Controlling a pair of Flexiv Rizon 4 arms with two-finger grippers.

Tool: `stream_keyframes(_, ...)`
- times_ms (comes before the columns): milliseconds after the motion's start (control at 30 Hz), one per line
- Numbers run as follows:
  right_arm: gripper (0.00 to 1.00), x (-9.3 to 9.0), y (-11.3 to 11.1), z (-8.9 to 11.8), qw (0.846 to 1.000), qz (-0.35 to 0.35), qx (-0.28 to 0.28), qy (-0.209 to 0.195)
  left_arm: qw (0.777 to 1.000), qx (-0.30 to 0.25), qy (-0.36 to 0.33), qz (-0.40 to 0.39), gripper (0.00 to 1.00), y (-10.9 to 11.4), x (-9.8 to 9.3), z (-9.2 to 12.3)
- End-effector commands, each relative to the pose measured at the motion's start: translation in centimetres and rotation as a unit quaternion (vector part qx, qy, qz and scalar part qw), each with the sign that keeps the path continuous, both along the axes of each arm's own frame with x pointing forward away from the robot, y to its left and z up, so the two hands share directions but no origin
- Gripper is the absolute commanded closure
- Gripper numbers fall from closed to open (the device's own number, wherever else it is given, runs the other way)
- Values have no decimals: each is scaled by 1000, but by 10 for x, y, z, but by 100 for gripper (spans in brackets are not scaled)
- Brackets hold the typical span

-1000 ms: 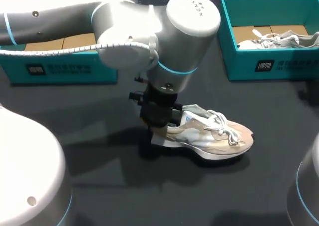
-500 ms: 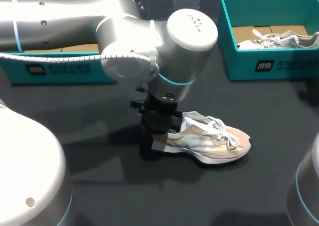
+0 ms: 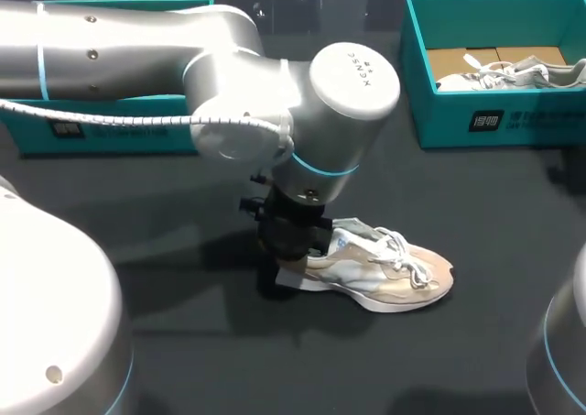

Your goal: Take the shoe out of the shoebox, open the shoe tongue, remove and reinsert the insole, then place the shoe into the shoebox

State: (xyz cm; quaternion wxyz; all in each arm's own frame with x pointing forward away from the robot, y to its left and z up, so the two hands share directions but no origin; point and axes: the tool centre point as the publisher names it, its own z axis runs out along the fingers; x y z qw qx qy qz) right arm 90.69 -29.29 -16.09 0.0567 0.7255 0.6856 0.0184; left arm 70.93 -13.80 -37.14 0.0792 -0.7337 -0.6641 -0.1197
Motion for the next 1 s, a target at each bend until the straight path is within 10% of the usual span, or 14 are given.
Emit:
stream_keyframes(33,0,0,0,0,1000,0,-1,0,1000,5,3,1,100,-3,1,-11)
stream_keyframes(233,0,0,0,0,1000,0,-1,0,1000,10,3,-5,100,0,0,-18)
stream_keyframes(400,0,0,0,0,1000,0,-1,0,1000,-5,1,-3,18,6,-5,-4)
stream_keyframes(467,0,0,0,0,1000,0,-1,0,1000,-19,0,3,0,10,-7,7)
stream_keyframes(767,0,0,0,0,1000,0,-1,0,990,-122,-7,68,0,26,-25,72)
stream_keyframes(1000,0,0,0,0,1000,0,-1,0,919,-200,171,292,0,67,-27,82)
